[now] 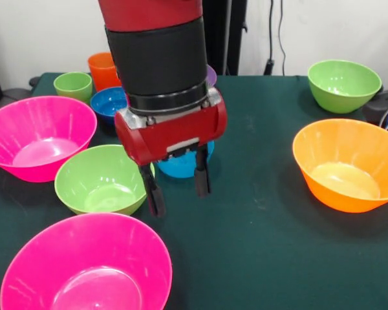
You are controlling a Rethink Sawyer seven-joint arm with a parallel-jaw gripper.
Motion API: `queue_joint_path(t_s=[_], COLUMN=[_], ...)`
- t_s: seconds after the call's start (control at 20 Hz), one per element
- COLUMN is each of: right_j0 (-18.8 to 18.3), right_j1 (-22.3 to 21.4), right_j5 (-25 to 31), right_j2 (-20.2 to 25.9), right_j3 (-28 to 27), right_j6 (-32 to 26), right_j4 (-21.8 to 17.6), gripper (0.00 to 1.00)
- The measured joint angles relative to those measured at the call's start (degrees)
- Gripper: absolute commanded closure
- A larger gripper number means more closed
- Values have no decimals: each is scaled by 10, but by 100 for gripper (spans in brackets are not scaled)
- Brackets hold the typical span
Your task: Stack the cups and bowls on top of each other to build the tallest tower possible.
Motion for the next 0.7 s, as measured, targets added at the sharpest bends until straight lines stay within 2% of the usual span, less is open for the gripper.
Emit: queue_joint_path(t_s=[0.7], right_j0=[-28], right_j1=[16], right_j5=[0], right_j2=[-8], right_j3=[-73], right_j6=[0], right_j4=[0], gripper=[0])
